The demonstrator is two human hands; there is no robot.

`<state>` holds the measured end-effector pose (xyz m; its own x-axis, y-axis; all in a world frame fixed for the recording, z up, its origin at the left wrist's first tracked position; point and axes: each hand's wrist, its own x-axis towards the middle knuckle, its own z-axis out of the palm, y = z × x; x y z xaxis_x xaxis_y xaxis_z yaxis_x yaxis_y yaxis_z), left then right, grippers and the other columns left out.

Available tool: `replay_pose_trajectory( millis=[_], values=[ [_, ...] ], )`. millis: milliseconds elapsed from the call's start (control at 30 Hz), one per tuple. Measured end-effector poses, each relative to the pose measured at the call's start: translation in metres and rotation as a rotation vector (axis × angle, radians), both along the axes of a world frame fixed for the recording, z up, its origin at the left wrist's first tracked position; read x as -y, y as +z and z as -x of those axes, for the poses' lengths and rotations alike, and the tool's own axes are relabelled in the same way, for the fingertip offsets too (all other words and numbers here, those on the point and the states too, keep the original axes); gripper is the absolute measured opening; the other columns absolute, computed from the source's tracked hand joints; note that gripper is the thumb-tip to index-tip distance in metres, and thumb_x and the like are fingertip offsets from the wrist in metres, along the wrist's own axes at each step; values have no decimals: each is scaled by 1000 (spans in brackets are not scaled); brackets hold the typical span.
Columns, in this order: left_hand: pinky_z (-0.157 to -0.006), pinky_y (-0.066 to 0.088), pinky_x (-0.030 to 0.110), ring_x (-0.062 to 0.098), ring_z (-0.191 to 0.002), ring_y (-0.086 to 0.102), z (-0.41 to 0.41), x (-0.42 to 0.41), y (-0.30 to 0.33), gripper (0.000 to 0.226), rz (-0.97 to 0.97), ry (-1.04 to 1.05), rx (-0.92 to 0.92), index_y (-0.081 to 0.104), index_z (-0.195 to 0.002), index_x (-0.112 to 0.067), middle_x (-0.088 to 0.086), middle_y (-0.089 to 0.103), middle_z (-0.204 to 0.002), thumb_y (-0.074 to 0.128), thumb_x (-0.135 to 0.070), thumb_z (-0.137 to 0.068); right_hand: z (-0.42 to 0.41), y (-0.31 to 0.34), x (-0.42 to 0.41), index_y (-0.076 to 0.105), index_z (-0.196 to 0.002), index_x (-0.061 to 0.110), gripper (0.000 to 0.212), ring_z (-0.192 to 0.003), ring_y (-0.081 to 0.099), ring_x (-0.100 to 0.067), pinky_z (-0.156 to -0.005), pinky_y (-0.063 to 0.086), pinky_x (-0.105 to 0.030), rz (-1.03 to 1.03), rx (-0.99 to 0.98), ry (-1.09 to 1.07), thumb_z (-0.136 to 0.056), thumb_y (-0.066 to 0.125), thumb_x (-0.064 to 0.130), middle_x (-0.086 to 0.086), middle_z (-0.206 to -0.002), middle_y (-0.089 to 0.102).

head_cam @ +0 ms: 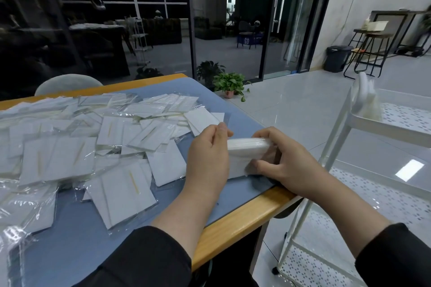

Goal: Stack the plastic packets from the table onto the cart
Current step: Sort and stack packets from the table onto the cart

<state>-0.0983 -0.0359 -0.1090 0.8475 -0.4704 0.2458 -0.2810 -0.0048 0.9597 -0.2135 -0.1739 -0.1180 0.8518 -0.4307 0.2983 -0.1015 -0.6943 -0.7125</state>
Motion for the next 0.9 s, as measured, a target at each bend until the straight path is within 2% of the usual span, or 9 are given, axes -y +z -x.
replay_pose_trajectory(
  millis=[67,133,233,433,533,633,733,833,900],
  values=[
    [-61,38,10,-3,-75,54,2,-4,4,32,22,-40,-17,65,-93,-25,-15,61,-82,44,-47,-104,1,1,-3,58,-102,42,33,-73,57,-7,-65,48,-23,-10,53,-32,-82,76,23,20,-89,60],
    [-69,42,16,4,-85,57,1,-12,6,19,-52,-108,3,59,-107,-34,-17,59,-93,53,-50,-99,5,5,-5,59,-100,39,32,-76,56,-5,-65,43,-14,16,105,-65,-83,74,17,20,-90,61],
    [-79,42,14,-4,-105,54,-8,-31,5,50,-236,-227,98,40,-133,-46,-19,54,-119,68,-34,-93,11,14,-6,59,-101,38,32,-81,55,-2,-67,40,-10,30,128,-93,-85,75,15,24,-92,60],
    [-81,36,24,9,-108,48,-9,-43,6,52,-459,-288,250,27,-146,-40,-9,47,-135,51,-24,-103,9,5,-19,53,-109,43,35,-88,55,3,-70,40,-11,56,-2,-58,-89,72,21,21,-97,59],
    [-82,39,26,11,-105,52,-10,-43,5,50,-465,-280,237,28,-145,-39,-7,49,-134,51,-22,-103,10,4,-25,52,-109,44,33,-79,53,1,-66,42,-13,37,-38,-69,-92,67,20,18,-93,58],
    [-68,43,19,4,-92,58,-18,-45,5,55,-371,-230,154,35,-138,-45,-6,57,-125,61,-20,-97,11,10,-31,52,-104,48,34,-91,54,5,-70,40,-9,56,-17,-93,-92,66,20,24,-97,59],
    [-69,46,26,10,-92,64,-20,-46,13,46,-260,-200,121,52,-122,-44,-9,67,-112,71,-17,-91,18,24,-36,54,-102,47,34,-95,55,4,-75,41,-11,39,56,-97,-91,67,18,22,-99,61],
    [-71,44,19,0,-84,64,-16,-36,31,32,-193,-240,198,63,-105,-38,-15,71,-92,76,-14,-88,37,46,-31,57,-109,41,31,-87,55,0,-73,43,-16,60,52,-134,-90,71,21,18,-97,60],
    [-75,48,24,2,-82,65,-10,-24,46,28,-195,-317,234,65,-100,-36,-17,73,-89,76,-13,-88,56,64,-26,58,-107,40,29,-77,57,-3,-66,46,-19,55,20,-170,-87,75,24,14,-92,61]
  ],
)
